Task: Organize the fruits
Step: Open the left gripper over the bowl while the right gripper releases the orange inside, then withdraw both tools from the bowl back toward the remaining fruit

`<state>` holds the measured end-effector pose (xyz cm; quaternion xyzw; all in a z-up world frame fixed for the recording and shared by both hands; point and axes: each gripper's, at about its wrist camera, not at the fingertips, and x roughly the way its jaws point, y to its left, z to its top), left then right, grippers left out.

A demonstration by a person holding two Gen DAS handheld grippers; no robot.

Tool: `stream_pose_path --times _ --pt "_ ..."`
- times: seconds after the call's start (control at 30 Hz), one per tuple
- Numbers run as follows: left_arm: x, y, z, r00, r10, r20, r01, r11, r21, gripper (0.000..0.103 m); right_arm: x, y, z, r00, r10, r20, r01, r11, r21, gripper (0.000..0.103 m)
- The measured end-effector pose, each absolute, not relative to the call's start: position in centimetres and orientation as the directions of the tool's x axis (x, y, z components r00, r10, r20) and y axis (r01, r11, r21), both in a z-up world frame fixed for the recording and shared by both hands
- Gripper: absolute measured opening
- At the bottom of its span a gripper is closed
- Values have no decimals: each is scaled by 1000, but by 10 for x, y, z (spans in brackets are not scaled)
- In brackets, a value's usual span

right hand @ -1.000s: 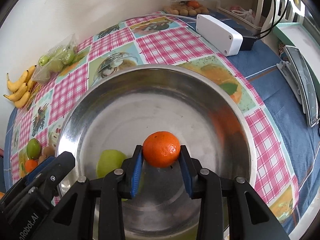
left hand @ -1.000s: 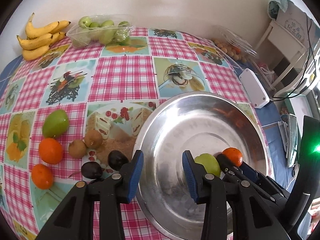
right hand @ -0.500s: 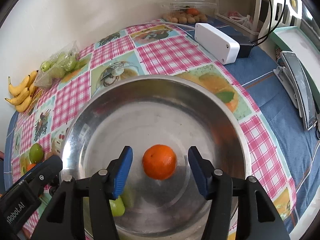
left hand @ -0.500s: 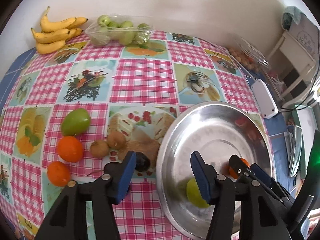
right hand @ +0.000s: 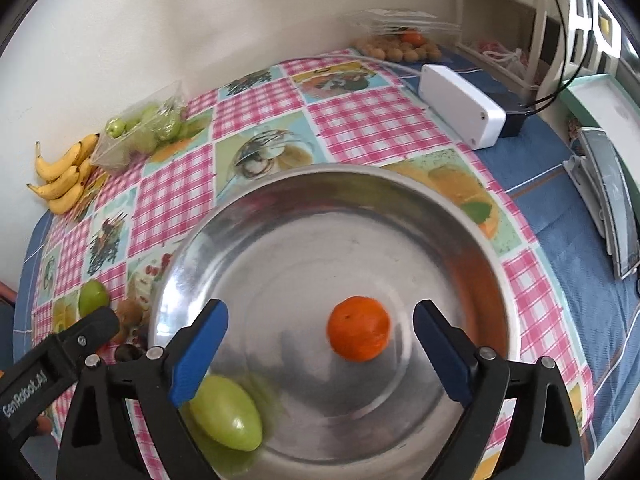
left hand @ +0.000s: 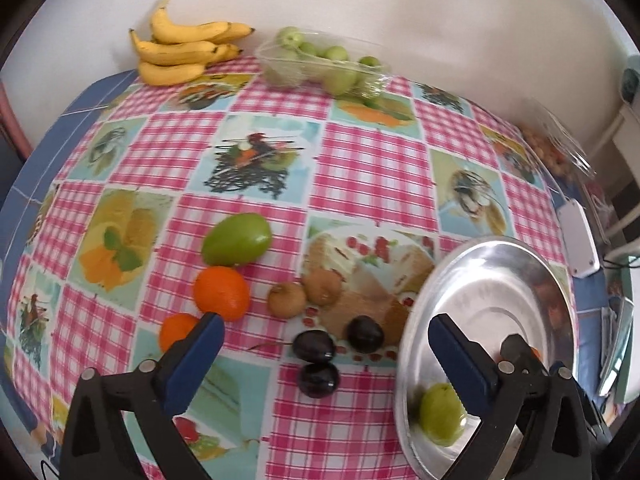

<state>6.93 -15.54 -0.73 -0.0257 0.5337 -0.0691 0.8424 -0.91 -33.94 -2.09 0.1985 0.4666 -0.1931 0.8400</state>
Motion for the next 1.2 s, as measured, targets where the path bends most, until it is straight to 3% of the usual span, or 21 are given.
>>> stream_pose_path --times 0.1,0.57,0.93,1.2 --pt "71 -150 -6 425 -130 -896 75 991 -108 103 -8 -338 -22 478 -131 -868 512 845 155 103" --pt "68 -127 -6 407 -128 -904 77 991 -106 103 -14 -321 -13 484 -59 -873 458 867 196 103" --pt "63 -74 -9 388 -75 -919 -68 992 -109 103 -26 -302 -4 497 -51 -866 421 887 189 102" --pt "65 -43 -9 379 -107 -919 -111 981 -160 103 -24 -286 -2 500 -45 -865 402 896 186 102"
